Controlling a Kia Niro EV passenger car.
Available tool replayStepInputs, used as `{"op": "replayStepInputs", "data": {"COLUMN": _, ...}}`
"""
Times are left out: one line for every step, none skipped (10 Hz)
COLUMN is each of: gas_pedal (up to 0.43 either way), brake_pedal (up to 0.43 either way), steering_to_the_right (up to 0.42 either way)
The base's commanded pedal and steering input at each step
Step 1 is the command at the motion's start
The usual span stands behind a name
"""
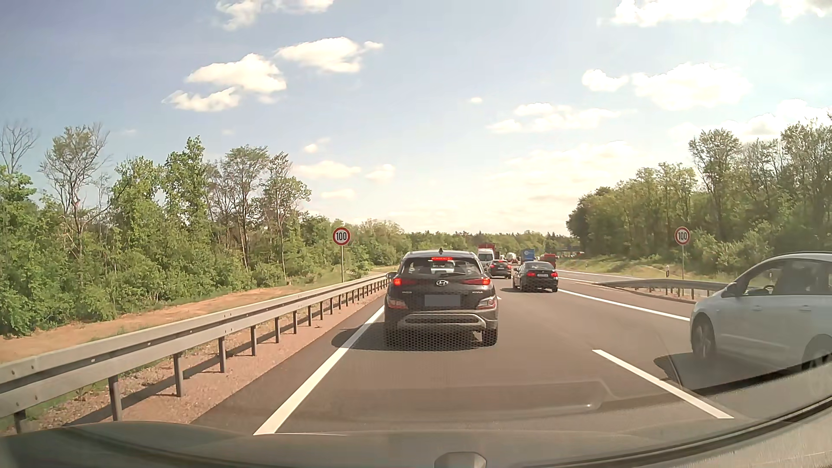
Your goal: Follow the waypoints while adhering to traffic rules and regulations
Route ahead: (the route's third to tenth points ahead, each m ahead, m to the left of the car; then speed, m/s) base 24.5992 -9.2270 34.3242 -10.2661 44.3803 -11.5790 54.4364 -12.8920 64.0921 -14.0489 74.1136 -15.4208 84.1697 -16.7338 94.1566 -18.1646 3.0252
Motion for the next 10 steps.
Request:
{"op": "replayStepInputs", "data": {"gas_pedal": 0.059, "brake_pedal": 0.000, "steering_to_the_right": -0.004}}
{"op": "replayStepInputs", "data": {"gas_pedal": 0.059, "brake_pedal": 0.000, "steering_to_the_right": -0.004}}
{"op": "replayStepInputs", "data": {"gas_pedal": 0.059, "brake_pedal": 0.000, "steering_to_the_right": -0.005}}
{"op": "replayStepInputs", "data": {"gas_pedal": 0.059, "brake_pedal": 0.000, "steering_to_the_right": -0.004}}
{"op": "replayStepInputs", "data": {"gas_pedal": 0.059, "brake_pedal": 0.000, "steering_to_the_right": -0.004}}
{"op": "replayStepInputs", "data": {"gas_pedal": 0.059, "brake_pedal": 0.000, "steering_to_the_right": -0.003}}
{"op": "replayStepInputs", "data": {"gas_pedal": 0.039, "brake_pedal": 0.000, "steering_to_the_right": -0.002}}
{"op": "replayStepInputs", "data": {"gas_pedal": 0.008, "brake_pedal": 0.000, "steering_to_the_right": -0.001}}
{"op": "replayStepInputs", "data": {"gas_pedal": 0.000, "brake_pedal": 0.000, "steering_to_the_right": 0.000}}
{"op": "replayStepInputs", "data": {"gas_pedal": 0.000, "brake_pedal": 0.000, "steering_to_the_right": 0.000}}
